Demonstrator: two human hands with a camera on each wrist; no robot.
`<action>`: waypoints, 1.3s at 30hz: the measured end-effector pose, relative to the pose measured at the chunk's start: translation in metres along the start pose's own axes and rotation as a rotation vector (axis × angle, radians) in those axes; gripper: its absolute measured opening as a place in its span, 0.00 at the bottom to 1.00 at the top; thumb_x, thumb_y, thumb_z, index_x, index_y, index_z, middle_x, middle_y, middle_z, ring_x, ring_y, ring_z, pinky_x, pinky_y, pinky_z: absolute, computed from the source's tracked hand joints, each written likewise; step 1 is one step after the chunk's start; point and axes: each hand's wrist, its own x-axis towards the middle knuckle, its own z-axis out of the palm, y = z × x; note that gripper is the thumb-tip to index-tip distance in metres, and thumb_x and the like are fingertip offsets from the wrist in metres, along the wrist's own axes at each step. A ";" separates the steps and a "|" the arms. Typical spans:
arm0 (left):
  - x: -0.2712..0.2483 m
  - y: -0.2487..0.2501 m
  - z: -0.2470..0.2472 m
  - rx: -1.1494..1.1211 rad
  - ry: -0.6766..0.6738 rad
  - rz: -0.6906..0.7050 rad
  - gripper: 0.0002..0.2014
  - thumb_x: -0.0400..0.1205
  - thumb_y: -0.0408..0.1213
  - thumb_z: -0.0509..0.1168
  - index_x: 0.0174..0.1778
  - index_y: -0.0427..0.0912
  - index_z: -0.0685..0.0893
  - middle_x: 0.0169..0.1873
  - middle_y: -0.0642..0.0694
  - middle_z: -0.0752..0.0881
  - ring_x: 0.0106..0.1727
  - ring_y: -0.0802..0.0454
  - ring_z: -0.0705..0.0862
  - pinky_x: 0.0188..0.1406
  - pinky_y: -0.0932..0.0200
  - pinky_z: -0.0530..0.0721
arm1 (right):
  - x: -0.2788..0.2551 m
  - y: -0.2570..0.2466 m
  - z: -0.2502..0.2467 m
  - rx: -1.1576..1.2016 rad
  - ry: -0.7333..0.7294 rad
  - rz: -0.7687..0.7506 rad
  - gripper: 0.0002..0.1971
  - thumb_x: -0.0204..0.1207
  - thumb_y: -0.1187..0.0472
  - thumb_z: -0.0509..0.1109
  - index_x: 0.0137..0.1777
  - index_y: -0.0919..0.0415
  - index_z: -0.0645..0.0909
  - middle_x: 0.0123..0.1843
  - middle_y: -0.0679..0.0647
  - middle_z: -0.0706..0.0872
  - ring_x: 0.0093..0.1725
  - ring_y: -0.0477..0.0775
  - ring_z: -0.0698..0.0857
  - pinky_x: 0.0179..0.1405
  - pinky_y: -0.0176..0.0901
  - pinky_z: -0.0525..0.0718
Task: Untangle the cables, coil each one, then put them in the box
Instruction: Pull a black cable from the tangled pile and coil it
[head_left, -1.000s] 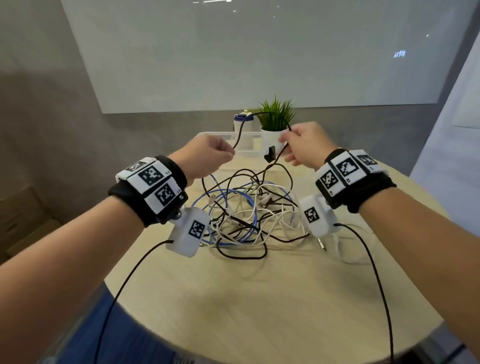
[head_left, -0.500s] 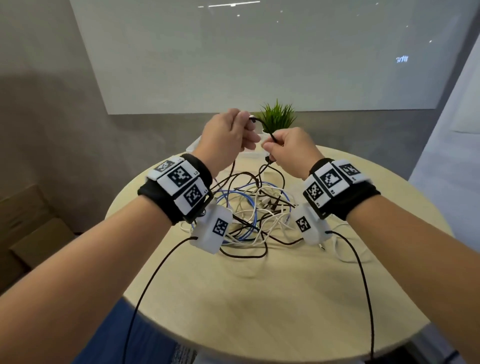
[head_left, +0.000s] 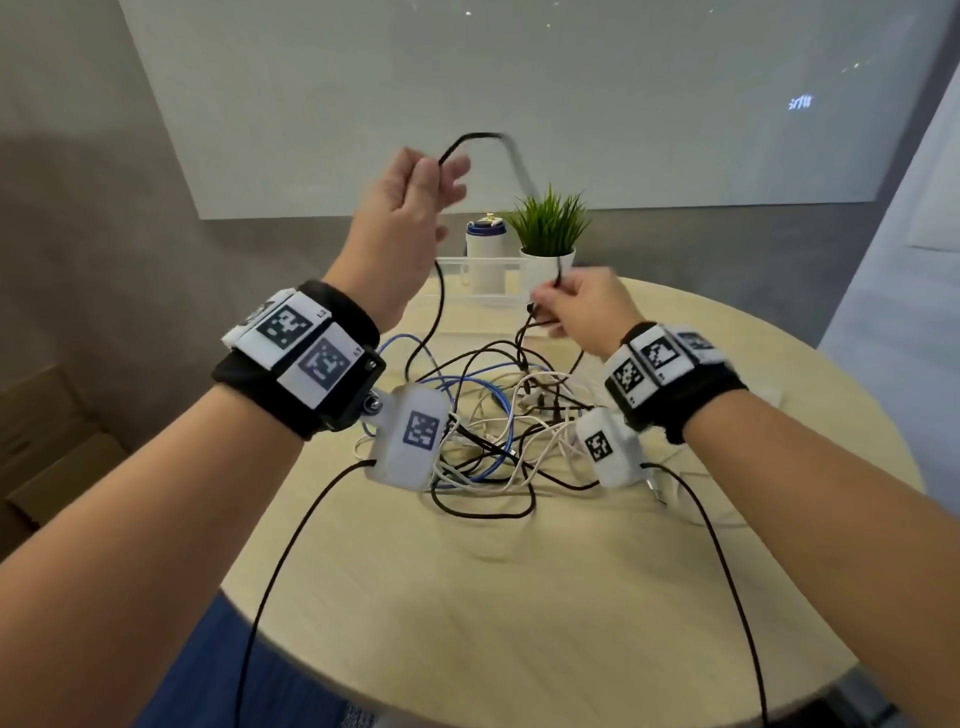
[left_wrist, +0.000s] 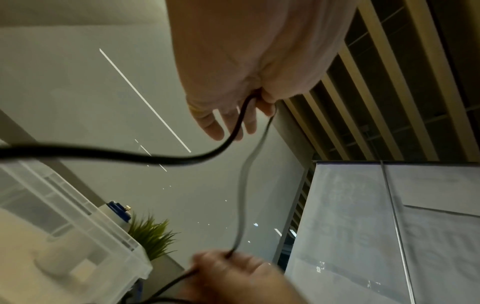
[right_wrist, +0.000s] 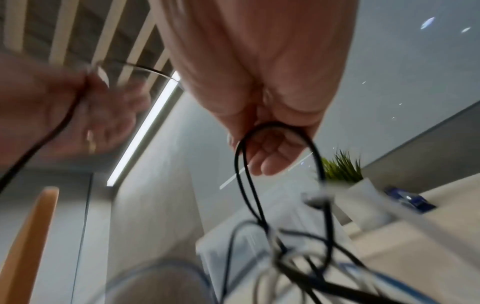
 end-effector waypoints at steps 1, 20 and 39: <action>0.000 -0.005 -0.005 0.029 -0.006 -0.032 0.14 0.90 0.37 0.47 0.39 0.48 0.71 0.53 0.53 0.86 0.52 0.56 0.86 0.46 0.62 0.79 | 0.004 -0.007 -0.009 0.061 0.058 -0.027 0.04 0.81 0.62 0.66 0.47 0.58 0.83 0.45 0.58 0.88 0.43 0.50 0.86 0.42 0.42 0.89; -0.004 -0.014 0.006 0.910 0.063 0.338 0.37 0.84 0.52 0.56 0.84 0.46 0.45 0.84 0.48 0.45 0.84 0.50 0.41 0.78 0.43 0.35 | 0.007 -0.035 -0.018 -0.664 -0.125 -0.302 0.17 0.85 0.65 0.58 0.70 0.58 0.79 0.59 0.58 0.83 0.57 0.58 0.82 0.60 0.46 0.79; -0.001 -0.050 0.023 0.442 -0.199 -0.022 0.10 0.85 0.31 0.58 0.43 0.39 0.84 0.35 0.51 0.85 0.27 0.67 0.82 0.31 0.76 0.79 | 0.007 -0.006 0.000 -0.434 -0.200 -0.145 0.04 0.77 0.64 0.70 0.46 0.61 0.86 0.37 0.50 0.84 0.39 0.48 0.82 0.45 0.42 0.81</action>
